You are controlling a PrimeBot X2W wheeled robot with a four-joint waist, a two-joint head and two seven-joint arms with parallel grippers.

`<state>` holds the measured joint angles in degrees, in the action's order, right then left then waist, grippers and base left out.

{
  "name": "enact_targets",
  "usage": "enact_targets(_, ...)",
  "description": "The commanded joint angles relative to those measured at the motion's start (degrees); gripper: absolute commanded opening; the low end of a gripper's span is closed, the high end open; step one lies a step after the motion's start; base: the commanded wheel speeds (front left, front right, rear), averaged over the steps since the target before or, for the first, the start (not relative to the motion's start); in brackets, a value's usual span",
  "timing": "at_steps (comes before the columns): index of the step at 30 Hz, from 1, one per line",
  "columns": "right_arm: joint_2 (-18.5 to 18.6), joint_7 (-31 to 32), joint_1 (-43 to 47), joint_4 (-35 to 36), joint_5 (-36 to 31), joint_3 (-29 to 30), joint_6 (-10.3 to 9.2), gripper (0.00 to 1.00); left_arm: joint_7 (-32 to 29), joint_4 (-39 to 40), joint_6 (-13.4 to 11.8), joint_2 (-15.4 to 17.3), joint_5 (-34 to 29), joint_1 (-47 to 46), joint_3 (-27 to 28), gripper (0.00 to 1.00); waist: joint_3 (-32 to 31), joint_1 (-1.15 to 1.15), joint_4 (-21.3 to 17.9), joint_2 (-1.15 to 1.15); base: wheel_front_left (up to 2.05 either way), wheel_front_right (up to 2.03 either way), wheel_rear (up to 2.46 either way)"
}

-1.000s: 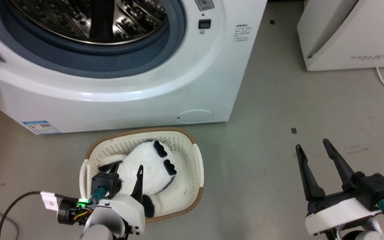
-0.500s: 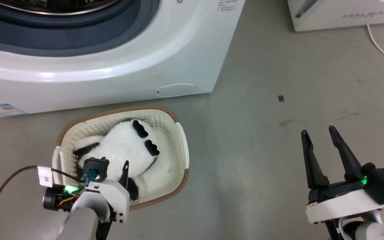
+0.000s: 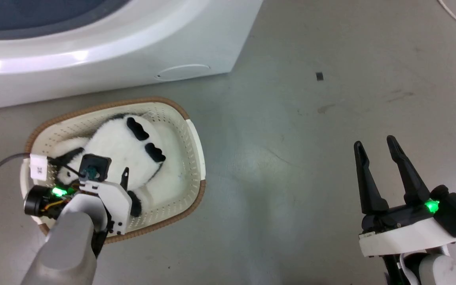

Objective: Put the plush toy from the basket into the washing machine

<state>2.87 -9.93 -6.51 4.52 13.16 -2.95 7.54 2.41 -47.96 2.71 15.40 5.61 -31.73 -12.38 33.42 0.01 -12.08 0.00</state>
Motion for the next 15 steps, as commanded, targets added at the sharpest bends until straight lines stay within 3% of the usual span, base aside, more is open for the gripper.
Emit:
enact_targets(1, 0.0, -0.7, -1.2, 0.4, 0.9, -0.3, -0.04, 1.0, -0.4, -1.7, 0.4, 0.8, -0.4, -2.1, -0.7, 1.0, 2.0, -0.01, -1.2, 0.0, 0.0, 0.0, 0.0)
enact_targets(15, 0.0, -2.4, -3.7, 0.5, 4.5, -2.9, -0.04, 1.0, -4.7, -11.0, 0.9, 6.4, -2.3, -12.7, -6.5, 1.0, 10.2, -0.01, -5.4, 0.0, 0.0, 0.0, 0.0)
